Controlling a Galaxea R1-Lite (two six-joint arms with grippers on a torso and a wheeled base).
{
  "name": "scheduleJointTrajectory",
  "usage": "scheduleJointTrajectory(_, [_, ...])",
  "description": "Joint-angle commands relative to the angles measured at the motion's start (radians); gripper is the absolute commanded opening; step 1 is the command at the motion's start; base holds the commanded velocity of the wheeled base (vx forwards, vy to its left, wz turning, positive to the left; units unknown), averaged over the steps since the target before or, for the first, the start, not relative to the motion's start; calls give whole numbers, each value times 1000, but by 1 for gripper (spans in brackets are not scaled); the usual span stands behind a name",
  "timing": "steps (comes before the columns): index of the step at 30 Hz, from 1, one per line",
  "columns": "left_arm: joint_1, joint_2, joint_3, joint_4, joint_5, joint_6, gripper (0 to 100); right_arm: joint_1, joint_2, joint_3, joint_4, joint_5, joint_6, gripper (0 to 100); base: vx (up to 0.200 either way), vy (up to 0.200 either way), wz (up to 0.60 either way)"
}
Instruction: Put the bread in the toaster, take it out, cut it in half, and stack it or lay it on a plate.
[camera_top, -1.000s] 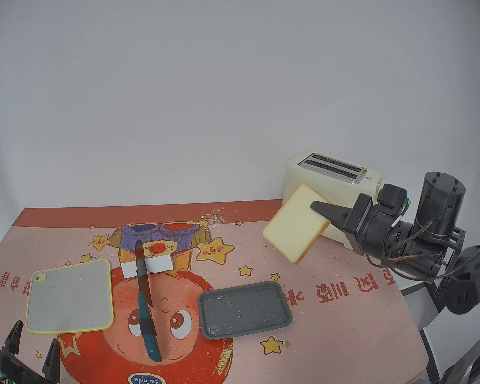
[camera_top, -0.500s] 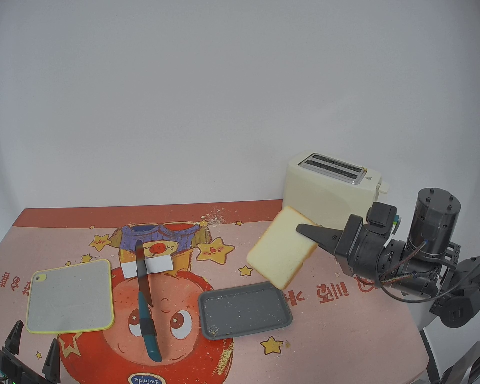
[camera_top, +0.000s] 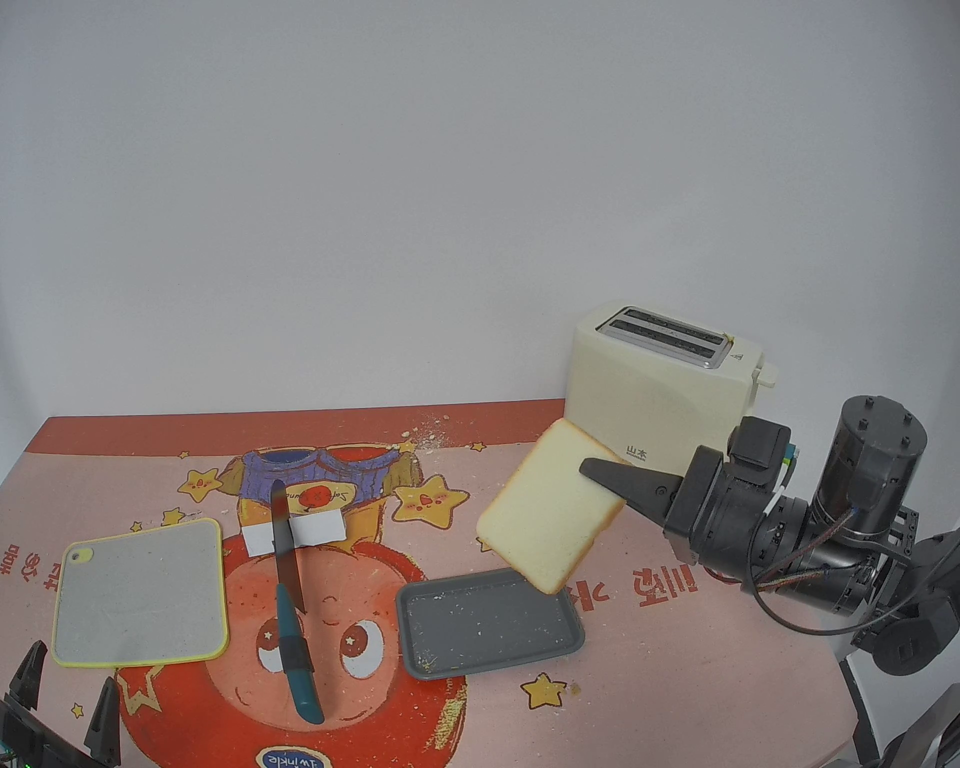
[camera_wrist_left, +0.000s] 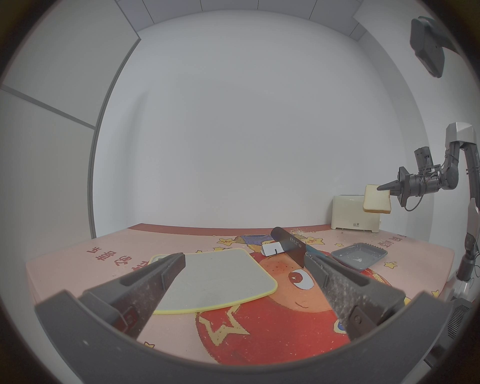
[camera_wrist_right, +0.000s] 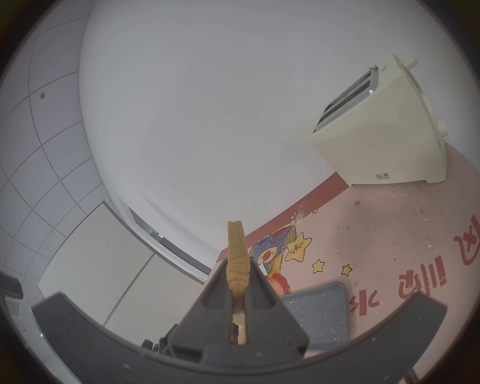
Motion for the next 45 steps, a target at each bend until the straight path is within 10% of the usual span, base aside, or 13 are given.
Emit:
scheduleJointTrajectory(1, [0, -12, 18, -1, 1, -1, 100, 1, 4, -1, -6, 3, 1, 0, 0, 0, 0])
scheduleJointTrajectory(25, [0, -10, 18, 1, -1, 1, 100, -10, 7, -5, -8, 0, 0, 0, -75, 0, 0])
scheduleJointTrajectory(45, [0, -10, 18, 1, -2, 1, 100, -1, 10, 15, -78, -4, -2, 0, 0, 200, 0])
